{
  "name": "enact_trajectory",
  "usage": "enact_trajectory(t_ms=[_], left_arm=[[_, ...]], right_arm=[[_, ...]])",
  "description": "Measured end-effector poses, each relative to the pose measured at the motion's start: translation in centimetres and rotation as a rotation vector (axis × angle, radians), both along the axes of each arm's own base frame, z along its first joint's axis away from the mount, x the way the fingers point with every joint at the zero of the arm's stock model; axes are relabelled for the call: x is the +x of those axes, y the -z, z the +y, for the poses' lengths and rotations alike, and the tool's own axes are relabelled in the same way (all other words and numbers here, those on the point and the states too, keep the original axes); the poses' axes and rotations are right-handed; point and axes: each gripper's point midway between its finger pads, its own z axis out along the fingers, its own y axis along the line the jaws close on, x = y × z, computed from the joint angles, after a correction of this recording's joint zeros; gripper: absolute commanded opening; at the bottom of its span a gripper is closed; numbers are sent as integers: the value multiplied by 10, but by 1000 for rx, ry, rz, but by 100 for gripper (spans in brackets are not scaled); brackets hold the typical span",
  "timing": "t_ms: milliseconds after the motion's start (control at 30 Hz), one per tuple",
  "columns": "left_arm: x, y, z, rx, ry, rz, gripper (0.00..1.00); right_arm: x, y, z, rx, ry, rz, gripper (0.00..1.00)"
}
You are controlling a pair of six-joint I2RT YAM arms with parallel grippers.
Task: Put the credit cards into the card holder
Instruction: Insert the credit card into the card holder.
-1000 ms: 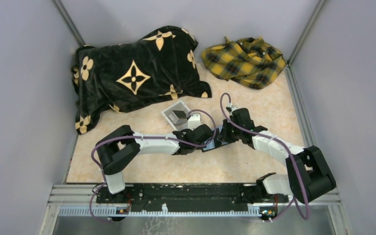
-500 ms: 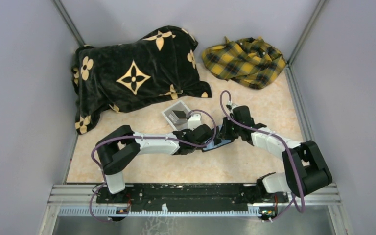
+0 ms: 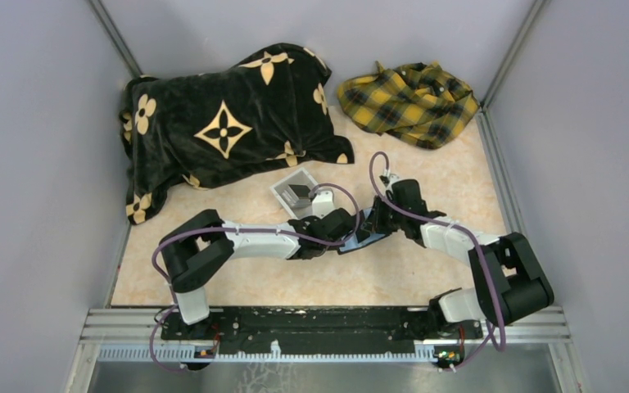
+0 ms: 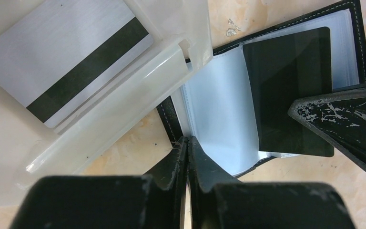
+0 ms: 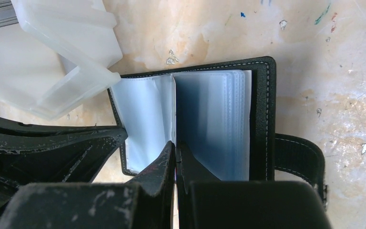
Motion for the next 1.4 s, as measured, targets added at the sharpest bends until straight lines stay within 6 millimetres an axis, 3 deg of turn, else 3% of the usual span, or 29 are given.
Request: enact_trajectory(t_ms=[500,933,1167,1400], left_arm=[[-1,0,1,-54,-55,22,11],[-12,-4,20,-68,-109,56,21],[-21,-6,23,-69,-109,64,33],[-31,-10,26,-52,-99,70,34]], right_arm=[[2,2,5,76,27,-35,0],[-16,11,10,136,32,36,0],[-21,14,14,161,22,63,0],[-26,16,21,190,0,90,0]])
